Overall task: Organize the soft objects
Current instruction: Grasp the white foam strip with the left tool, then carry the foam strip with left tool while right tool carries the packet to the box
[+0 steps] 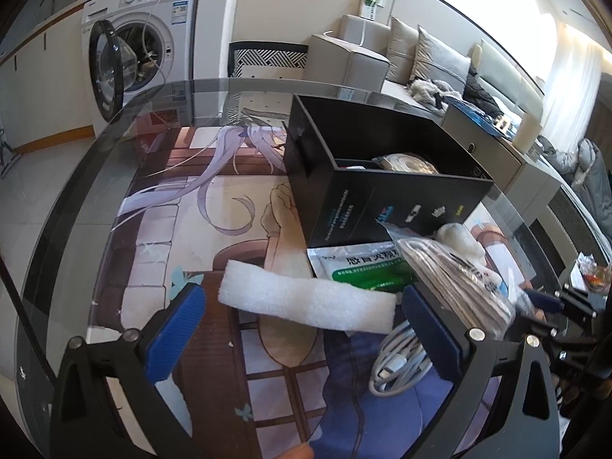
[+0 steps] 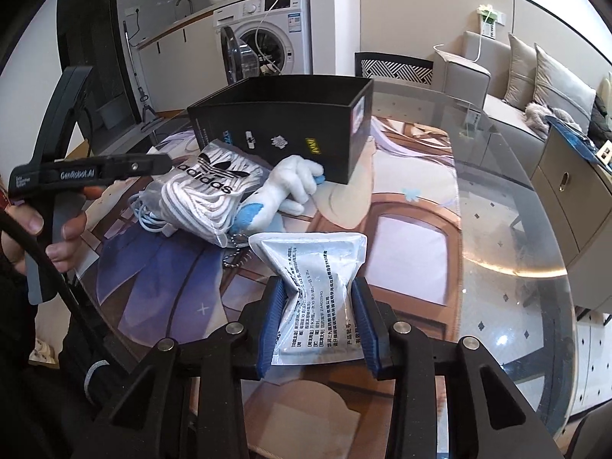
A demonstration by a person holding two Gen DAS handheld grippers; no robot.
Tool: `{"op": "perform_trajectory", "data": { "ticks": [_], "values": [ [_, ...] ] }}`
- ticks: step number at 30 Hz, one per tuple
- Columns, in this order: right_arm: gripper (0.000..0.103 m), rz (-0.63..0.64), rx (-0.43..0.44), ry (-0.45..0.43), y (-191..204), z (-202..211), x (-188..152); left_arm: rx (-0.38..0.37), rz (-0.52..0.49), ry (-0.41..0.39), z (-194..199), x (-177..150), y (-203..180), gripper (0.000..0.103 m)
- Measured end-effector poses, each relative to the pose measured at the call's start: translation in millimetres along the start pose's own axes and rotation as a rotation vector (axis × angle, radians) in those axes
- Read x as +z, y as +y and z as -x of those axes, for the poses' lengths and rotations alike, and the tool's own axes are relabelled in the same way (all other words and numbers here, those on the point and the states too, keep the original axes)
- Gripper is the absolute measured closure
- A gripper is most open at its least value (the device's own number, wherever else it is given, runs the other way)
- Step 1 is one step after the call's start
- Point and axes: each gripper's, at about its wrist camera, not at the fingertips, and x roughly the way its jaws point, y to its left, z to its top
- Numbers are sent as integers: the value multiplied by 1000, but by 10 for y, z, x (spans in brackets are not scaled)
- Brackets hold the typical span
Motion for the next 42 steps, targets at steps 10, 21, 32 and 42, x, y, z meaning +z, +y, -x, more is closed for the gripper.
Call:
{"op": "perform_trajectory", "data": {
  "ticks": [10,21,32,42],
  "values": [
    [66,-39,-26,-22,-118,135,-45,19,-70,0,48,-2,-65,0],
    [66,-40,-25,-41,-110,160,-3,-17,-9,5,-17,-12,83,14],
    [66,-31,-34,-82,-88,256,85,-49,5,-74,245,43,105,15],
    [66,-28,-39,-171,-85,436,279,-47,-10,-144,440,212,31,15]
  ]
}}
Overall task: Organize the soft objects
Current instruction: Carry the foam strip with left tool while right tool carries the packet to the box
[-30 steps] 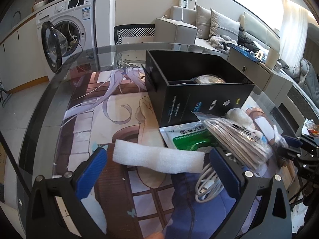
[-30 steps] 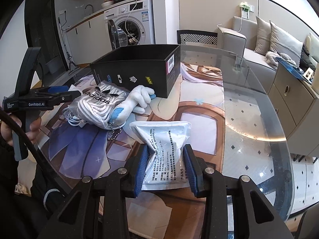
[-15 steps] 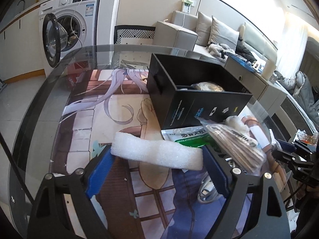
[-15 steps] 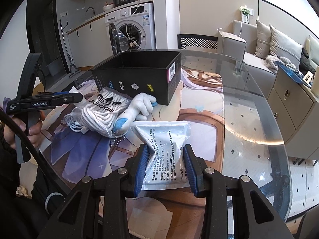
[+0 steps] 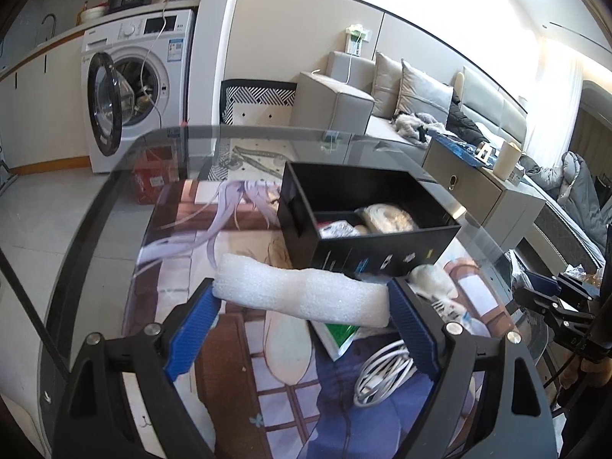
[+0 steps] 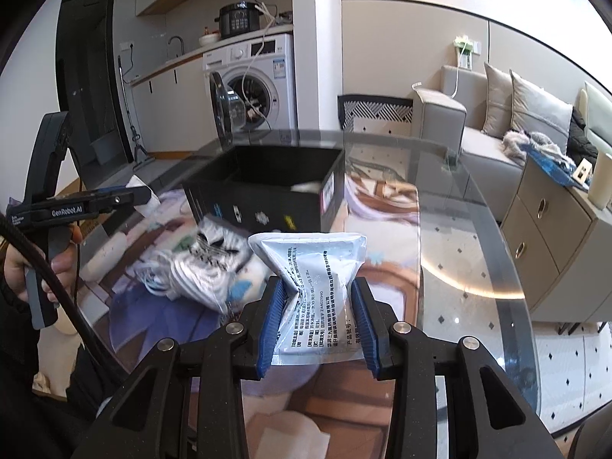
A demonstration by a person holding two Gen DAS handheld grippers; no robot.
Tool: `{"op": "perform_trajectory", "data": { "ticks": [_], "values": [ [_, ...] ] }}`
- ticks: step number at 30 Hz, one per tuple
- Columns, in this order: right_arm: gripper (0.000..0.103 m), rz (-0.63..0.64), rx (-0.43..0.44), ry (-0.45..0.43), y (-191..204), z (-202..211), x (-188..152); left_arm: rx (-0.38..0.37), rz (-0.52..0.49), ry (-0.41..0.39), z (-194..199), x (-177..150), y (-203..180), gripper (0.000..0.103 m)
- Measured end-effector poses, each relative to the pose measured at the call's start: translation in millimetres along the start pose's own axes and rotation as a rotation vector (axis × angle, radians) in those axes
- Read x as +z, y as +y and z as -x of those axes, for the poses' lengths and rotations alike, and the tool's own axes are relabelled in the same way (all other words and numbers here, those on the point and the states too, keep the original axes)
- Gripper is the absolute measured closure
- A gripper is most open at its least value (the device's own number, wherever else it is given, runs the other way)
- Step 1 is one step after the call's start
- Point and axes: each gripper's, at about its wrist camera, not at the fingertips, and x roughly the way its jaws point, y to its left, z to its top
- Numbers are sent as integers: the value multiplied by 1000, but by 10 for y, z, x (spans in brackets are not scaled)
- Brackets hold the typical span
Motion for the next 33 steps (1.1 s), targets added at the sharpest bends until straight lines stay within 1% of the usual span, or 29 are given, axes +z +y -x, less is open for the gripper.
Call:
{"op": "perform_trajectory", "data": {
  "ticks": [6,16,24,33],
  "values": [
    [66,25,24,-53,93,10,220,-16,-34,-17,-33,155,-123,15],
    [66,28,67,-103,170,-165,576,-21,-81,-38,-141,405,-301,15],
    [66,9,102,-112,149,-392,848,-21,-92,-41,-327,573,-376,15],
    [66,7,98,-99,139,-694,1049,-6,-69,-3,-631,677,-360,15]
  ]
}}
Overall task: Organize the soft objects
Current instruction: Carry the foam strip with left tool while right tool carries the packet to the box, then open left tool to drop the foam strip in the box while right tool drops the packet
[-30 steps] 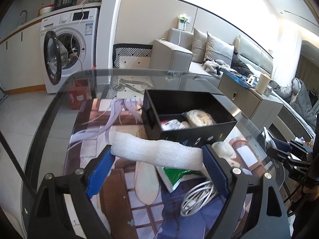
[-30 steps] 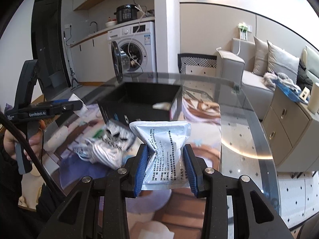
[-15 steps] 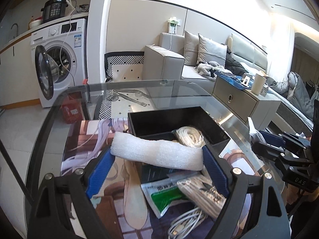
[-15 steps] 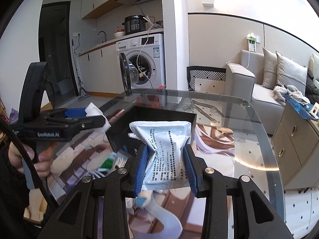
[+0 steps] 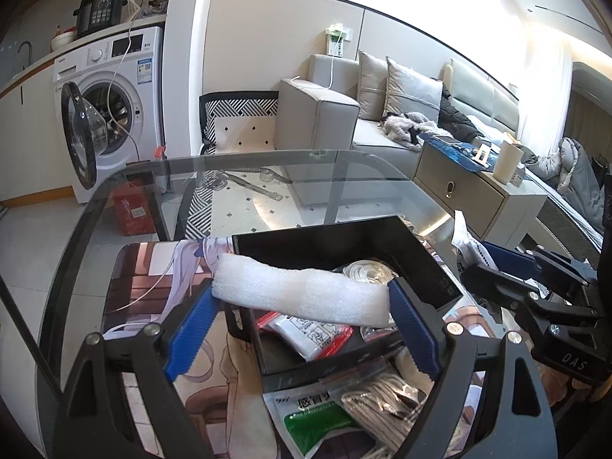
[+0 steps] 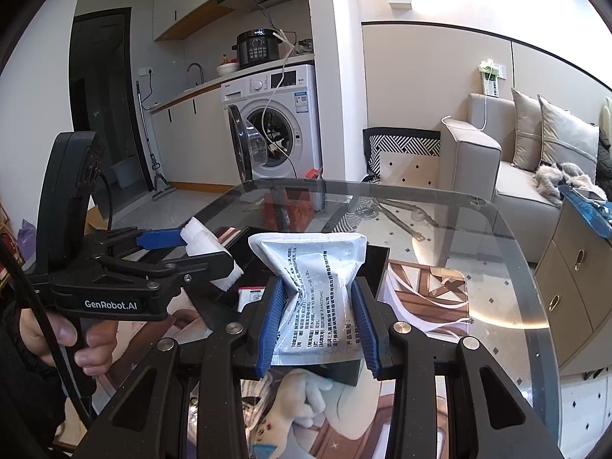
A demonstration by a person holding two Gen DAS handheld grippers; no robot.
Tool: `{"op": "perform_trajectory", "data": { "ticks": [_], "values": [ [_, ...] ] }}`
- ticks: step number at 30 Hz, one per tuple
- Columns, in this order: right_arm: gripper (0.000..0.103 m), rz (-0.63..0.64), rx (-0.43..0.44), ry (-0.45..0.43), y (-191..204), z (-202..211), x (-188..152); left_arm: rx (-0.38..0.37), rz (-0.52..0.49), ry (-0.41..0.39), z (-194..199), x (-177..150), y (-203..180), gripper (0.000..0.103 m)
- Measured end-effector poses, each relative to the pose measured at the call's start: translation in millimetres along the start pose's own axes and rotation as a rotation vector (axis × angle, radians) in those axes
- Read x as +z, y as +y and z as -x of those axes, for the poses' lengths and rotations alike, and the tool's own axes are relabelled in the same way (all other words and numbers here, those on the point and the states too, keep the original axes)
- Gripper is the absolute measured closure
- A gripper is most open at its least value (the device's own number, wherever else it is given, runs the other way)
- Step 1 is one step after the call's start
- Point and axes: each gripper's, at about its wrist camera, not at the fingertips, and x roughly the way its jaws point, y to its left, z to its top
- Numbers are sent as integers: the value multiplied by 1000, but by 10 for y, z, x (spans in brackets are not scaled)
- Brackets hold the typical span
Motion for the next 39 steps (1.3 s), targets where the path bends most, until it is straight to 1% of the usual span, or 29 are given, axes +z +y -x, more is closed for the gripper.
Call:
{"op": "perform_trajectory", "data": {
  "ticks": [4,11,17,23,25,28,29,31,33,34,35,36,37,39],
  "values": [
    [66,2,-1,20,-34,-126,5,0,10,13,-106,-4,14,15],
    [66,-1,3,37,-65,-305,0,17,-2,1,-171,22,-6,15],
    [66,-1,7,42,-96,-401,7,-3,-28,-23,-175,30,-65,15],
    [66,8,10,56,-116,-489,11,-17,-32,-5,-250,47,-82,15],
    [64,18,5,58,-116,-519,9,-16,-30,0,-265,58,-83,15],
    [55,52,-13,47,-122,-532,-3,-15,-21,4,-285,68,-66,14],
    [50,59,-18,42,-130,-523,-6,-16,-16,5,-290,74,-59,14],
    [44,55,-18,35,-159,-500,-11,-19,-6,12,-297,74,-34,14],
    [35,51,-31,33,-190,-467,-24,-21,-12,23,-306,77,-40,12],
    [33,47,-31,31,-202,-445,-28,-22,-15,25,-310,77,-45,11],
    [29,42,-33,27,-217,-414,-33,-24,-19,25,-305,71,-56,5],
    [21,40,-36,25,-224,-386,-40,-23,-25,23,-295,66,-69,0],
    [17,39,-39,24,-230,-356,-48,-16,-31,19,-277,60,-82,0],
    [6,33,-45,22,-235,-281,-73,-2,-38,13,-248,57,-99,0]
  ]
}}
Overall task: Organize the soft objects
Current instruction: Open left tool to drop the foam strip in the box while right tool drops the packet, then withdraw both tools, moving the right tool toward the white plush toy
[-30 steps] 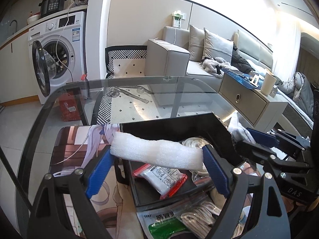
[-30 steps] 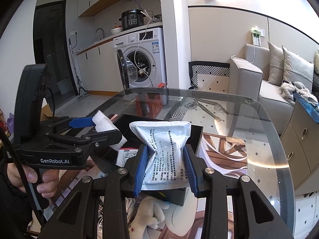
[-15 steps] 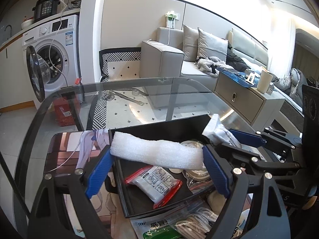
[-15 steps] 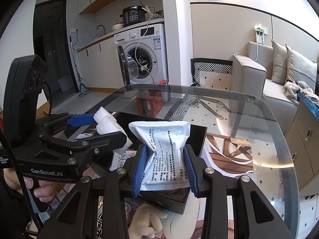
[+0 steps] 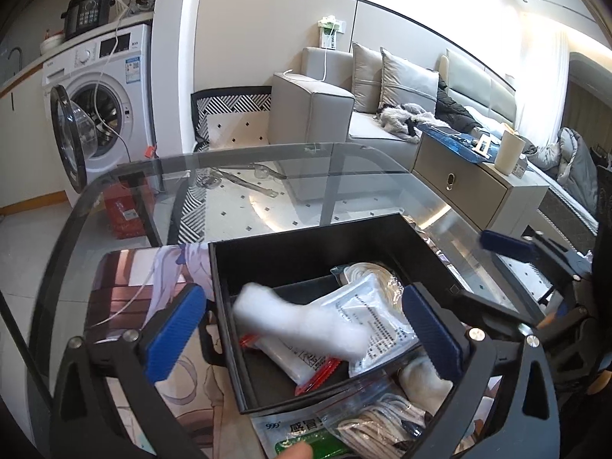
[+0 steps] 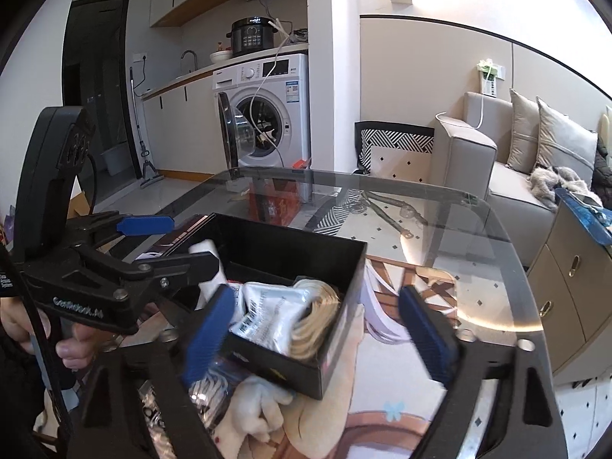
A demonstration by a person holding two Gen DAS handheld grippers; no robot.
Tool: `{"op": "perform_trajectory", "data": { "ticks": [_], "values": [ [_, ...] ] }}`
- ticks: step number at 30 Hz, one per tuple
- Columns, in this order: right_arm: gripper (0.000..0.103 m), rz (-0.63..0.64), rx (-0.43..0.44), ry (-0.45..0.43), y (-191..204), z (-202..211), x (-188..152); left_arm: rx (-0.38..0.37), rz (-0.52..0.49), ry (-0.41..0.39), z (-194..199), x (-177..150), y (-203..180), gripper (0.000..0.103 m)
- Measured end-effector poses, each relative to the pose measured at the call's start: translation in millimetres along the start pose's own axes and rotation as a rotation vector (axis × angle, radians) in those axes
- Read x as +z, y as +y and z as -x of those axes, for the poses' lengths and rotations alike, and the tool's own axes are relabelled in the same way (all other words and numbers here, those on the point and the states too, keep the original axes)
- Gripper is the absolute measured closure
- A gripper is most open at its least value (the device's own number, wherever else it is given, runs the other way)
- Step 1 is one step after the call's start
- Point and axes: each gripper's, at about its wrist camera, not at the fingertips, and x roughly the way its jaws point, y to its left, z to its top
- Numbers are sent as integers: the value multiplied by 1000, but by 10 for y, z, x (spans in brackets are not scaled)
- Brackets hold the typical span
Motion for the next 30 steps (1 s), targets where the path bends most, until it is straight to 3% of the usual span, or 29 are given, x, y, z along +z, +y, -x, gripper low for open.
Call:
{"op": "perform_trajectory", "data": {
  "ticks": [2,10,22,30],
  "values": [
    [1,-10,-7,-7,-7,86,-29,3,0,-5,42,-8,-1,0],
    [1,-96,29,30,-6,315,-196,13,-1,-32,263,-112,14,0],
    [1,-57,30,105,112,428,-425,43,19,-37,546,-329,90,0],
    [1,-41,27,101,98,535,-430,52,13,-30,734,-456,71,0]
  ]
}}
